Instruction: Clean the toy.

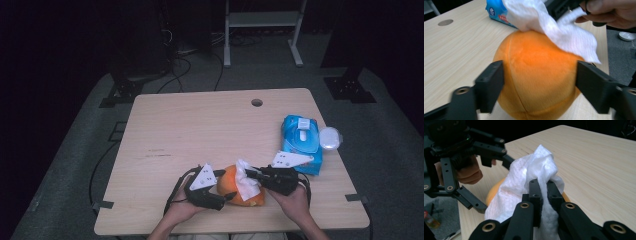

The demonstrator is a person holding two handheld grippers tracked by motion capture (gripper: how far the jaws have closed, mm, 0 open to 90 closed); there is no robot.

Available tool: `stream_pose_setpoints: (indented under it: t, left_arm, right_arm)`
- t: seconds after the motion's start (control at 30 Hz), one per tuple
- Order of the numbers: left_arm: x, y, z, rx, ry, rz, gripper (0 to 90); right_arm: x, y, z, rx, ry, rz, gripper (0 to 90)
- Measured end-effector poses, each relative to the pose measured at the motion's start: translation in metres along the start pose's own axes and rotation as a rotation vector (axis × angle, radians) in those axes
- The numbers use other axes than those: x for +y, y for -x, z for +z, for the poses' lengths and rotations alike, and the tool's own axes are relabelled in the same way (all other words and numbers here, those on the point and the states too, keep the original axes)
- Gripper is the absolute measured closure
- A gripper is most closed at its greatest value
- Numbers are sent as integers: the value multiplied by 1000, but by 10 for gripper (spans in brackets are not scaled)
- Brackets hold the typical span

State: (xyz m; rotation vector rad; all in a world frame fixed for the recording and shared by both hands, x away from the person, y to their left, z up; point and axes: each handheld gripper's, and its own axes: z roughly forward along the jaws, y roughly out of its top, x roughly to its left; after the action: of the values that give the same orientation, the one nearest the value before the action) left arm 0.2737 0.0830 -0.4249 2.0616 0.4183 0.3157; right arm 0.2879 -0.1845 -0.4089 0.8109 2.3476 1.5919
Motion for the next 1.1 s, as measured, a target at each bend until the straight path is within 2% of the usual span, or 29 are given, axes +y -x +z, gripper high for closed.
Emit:
stream_pose_setpoints:
  t: [0.07, 0.13, 0.23, 0.3, 0.33, 0.4, 0.43, 0.47, 0.53, 0.57, 0.63, 0.67, 0.73, 0.8, 0.9, 0.93, 1.0, 1.1]
  left_arm:
    - [-3, -2, -1, -7, -19, -20, 304]
    - [-6, -4, -3, -16, -20, -22, 293]
    - [-2, -3, -5, -8, 7, -10, 197]
    - [1, -4, -2, -31, 24, -28, 161]
    - [2, -3, 1, -36, 11, -27, 154]
    - [0, -1, 5, -36, -23, -20, 162]
    - [-2, -1, 5, -31, -36, -9, 225]
    - [-3, -1, 3, -24, -40, -5, 266]
    - [-2, 0, 0, 18, -54, 10, 362]
    - [-2, -2, -1, 35, -55, 8, 384]
    - [-3, -7, -4, 59, -56, -14, 407]
    - [-5, -9, -5, 70, -53, -26, 411]
    - [-7, -13, -8, 110, -50, -37, 416]
    - [-8, -17, -11, 152, -52, -52, 418]
    - [-12, -23, -14, 158, -45, -93, 416]
    - [-13, -23, -15, 151, -47, -93, 414]
    - [-14, -22, -13, 147, -48, -88, 406]
    - [-16, -25, -13, 135, -44, -102, 398]
  right_arm:
    - [-3, 6, -3, -33, -15, 13, 845]
    - [-10, 13, -6, -60, -40, 35, 845]
    - [-12, 12, -4, -35, -34, 52, 845]
    - [-9, 4, 1, 1, -20, 15, 844]
    - [-6, -3, 4, 25, -16, -10, 843]
    - [-4, -11, 9, 28, -25, -53, 843]
    - [-5, -11, 10, 22, -35, -64, 844]
    - [-6, -8, 9, 20, -37, -52, 844]
    - [-9, 1, 6, -6, -43, -11, 845]
    - [-10, 5, 4, -24, -51, 4, 845]
    - [-12, 9, 2, -25, -37, 39, 845]
    - [-11, 7, 2, -20, -32, 39, 846]
    - [-8, 0, 3, 9, -11, 8, 845]
    - [-7, -4, 6, 17, -19, -8, 845]
    - [-15, 4, 11, 1, -53, 21, 845]
    - [-18, 8, 12, -12, -68, 38, 845]
    - [-22, 12, 13, -2, -64, 79, 846]
    - [-14, 1, 14, 20, -31, 42, 845]
